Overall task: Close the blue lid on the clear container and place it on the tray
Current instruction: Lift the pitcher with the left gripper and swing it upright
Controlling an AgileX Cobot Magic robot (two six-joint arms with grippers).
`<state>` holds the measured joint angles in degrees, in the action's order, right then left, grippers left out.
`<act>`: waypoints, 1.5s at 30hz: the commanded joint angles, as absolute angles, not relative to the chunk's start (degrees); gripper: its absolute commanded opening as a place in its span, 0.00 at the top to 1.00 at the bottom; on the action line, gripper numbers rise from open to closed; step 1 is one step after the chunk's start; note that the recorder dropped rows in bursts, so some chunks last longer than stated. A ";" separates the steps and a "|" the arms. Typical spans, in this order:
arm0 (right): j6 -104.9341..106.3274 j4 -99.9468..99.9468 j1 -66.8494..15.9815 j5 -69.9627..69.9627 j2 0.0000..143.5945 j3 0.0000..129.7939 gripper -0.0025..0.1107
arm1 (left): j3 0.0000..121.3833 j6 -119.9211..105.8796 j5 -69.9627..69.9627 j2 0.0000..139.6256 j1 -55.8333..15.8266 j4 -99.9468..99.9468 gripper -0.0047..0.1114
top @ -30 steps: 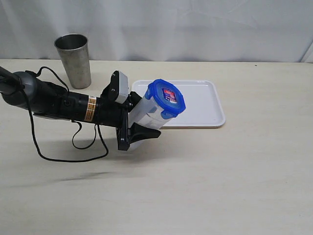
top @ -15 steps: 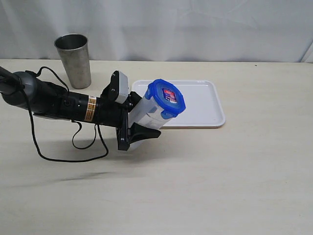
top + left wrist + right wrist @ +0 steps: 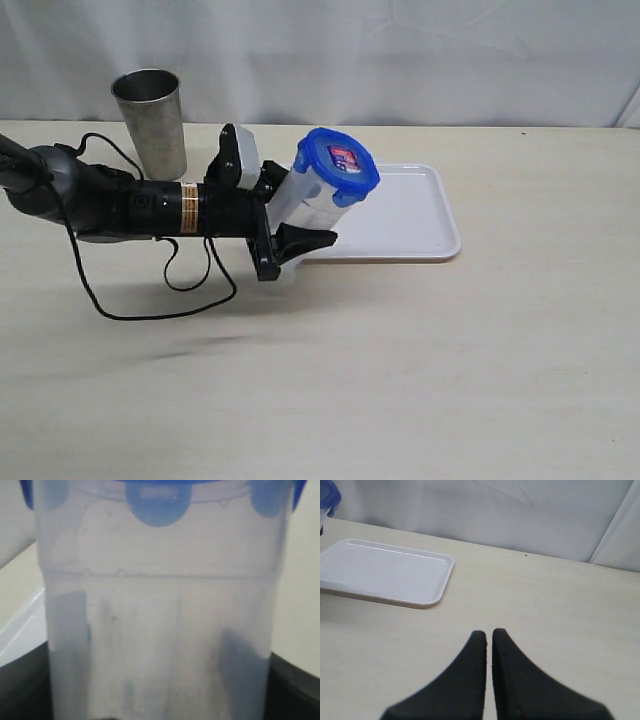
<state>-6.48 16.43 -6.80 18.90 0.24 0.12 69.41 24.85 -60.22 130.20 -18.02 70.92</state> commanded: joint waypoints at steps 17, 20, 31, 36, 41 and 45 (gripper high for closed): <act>-6.42 16.80 -6.75 19.16 0.00 0.00 0.94 | 93.90 20.78 -6.14 129.86 -28.43 97.71 0.96; -6.42 16.80 -6.75 19.16 0.00 0.00 0.94 | 93.90 16.58 1.26 130.64 -29.03 99.95 0.96; -6.42 16.80 -6.75 19.16 0.00 0.00 0.94 | 93.90 -7.70 11.67 131.14 -34.45 99.95 0.96; -6.42 16.80 -6.75 19.16 0.00 0.00 0.94 | 93.90 -10.48 14.34 131.14 -34.75 99.95 0.96; -6.42 16.80 -6.75 19.16 0.00 0.00 0.94 | 93.90 -18.73 21.03 131.14 -35.99 99.95 0.96; -6.42 16.80 -6.75 19.16 0.00 0.00 0.94 | 93.90 -21.48 21.44 131.14 -36.61 99.95 0.96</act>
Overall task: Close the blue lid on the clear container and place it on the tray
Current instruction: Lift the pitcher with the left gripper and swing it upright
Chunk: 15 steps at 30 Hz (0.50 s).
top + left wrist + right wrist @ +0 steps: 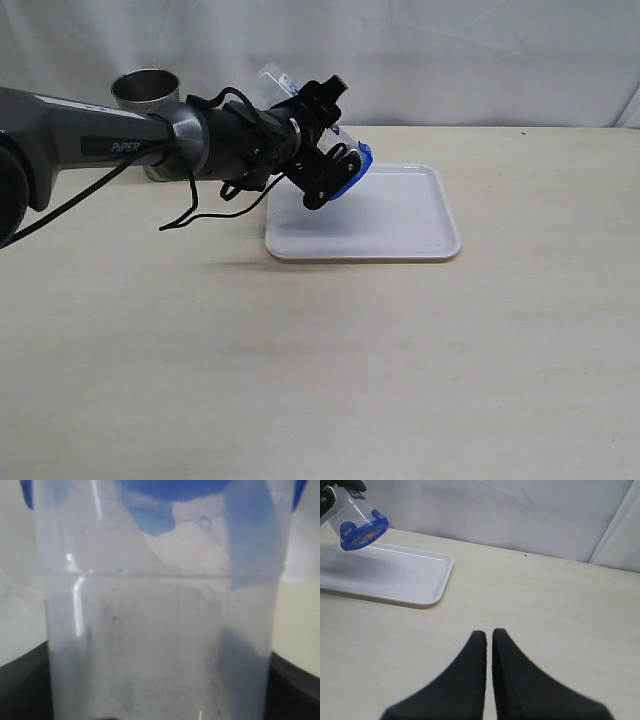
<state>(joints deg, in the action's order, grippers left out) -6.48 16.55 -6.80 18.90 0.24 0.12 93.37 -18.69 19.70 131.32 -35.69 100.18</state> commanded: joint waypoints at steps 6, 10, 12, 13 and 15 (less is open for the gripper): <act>-6.42 16.80 -6.75 19.16 0.00 0.00 0.94 | 93.90 -26.82 24.12 131.14 -38.35 99.95 0.96; -6.42 16.80 -6.75 19.16 0.00 0.00 0.94 | 93.90 -27.23 26.40 131.14 -39.27 99.95 0.96; -6.42 16.80 -6.75 19.16 0.00 0.00 0.94 | 93.90 -27.23 26.64 131.14 -39.34 99.95 0.96; -6.42 16.80 -6.75 19.16 0.00 0.00 0.94 | 93.90 -27.23 26.64 131.14 -39.34 99.95 0.96; -6.42 16.80 -6.75 19.16 0.00 0.00 0.94 | 93.90 -27.12 25.89 131.14 -39.34 98.78 0.96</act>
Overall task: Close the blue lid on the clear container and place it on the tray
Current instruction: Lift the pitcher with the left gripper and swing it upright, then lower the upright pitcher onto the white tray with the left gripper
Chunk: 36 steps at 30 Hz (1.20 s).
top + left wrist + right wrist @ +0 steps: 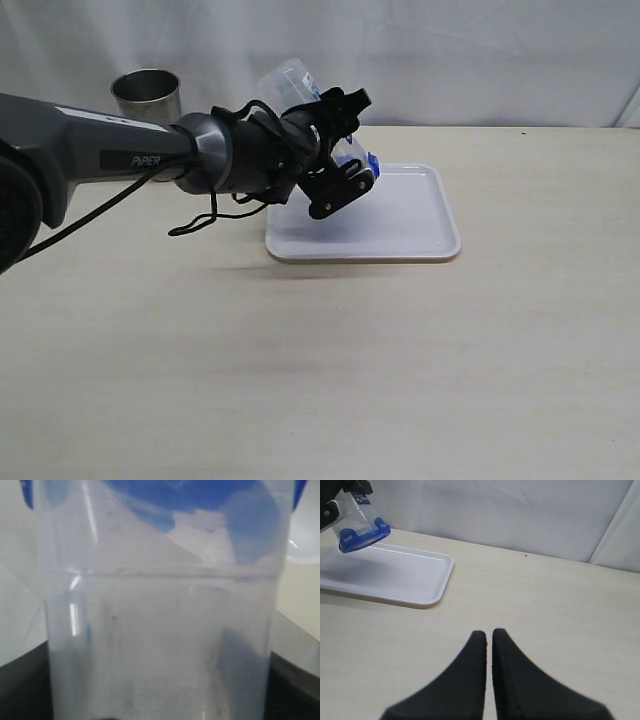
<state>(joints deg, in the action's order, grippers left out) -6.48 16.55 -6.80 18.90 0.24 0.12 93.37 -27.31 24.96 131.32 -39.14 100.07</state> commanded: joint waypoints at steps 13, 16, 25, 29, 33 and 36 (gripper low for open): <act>-6.42 16.80 -6.75 19.16 0.00 0.00 0.94 | 93.90 -17.23 0.46 131.14 -36.76 63.05 0.96; -6.42 16.80 -6.75 19.16 0.00 0.00 0.94 | 93.90 -10.72 -8.30 131.14 -35.27 57.42 0.96; -6.42 16.80 -6.75 19.16 0.00 0.00 0.94 | 93.90 23.16 -39.53 133.96 -29.20 55.88 0.96; -6.42 16.80 -6.75 19.16 0.00 0.00 0.94 | 93.90 32.11 -52.72 137.64 -26.62 55.88 0.96; -6.42 16.80 -6.75 19.16 0.00 0.00 0.94 | 93.90 34.85 -63.08 141.80 -25.33 55.25 0.96; -6.42 16.80 -6.75 19.16 0.00 0.00 0.94 | 93.90 35.39 -63.95 144.08 -24.83 54.71 0.96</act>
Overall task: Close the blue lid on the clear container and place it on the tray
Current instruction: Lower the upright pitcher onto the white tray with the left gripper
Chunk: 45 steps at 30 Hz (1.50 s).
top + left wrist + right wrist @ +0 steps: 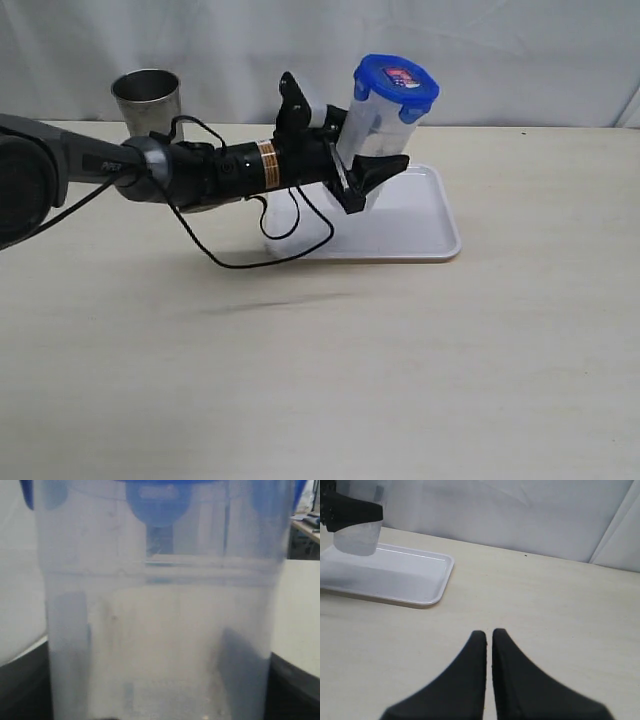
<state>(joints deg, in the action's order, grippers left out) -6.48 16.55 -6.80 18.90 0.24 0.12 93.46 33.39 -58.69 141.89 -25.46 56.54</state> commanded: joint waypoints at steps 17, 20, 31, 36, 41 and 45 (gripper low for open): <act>-6.42 16.80 -6.75 19.16 0.00 0.00 0.94 | 93.90 38.13 -66.72 148.05 -21.86 60.32 0.96; -6.42 16.80 -6.75 19.16 0.00 0.00 0.94 | 93.90 38.36 -66.72 148.89 -21.38 62.54 0.96; -6.42 16.80 -6.75 19.16 0.00 0.00 0.94 | 93.90 42.10 -69.96 150.15 -18.16 68.81 0.96; -6.42 16.80 -6.75 19.16 0.00 0.00 0.94 | 93.90 42.30 -68.60 150.41 -16.35 75.72 0.96; -6.42 16.80 -6.75 19.16 0.00 0.00 0.94 | 93.90 44.99 -67.82 150.41 -15.88 78.13 0.96; -6.42 16.80 -6.75 19.16 0.00 0.00 0.94 | 93.90 45.32 -65.77 150.41 -15.88 79.47 0.96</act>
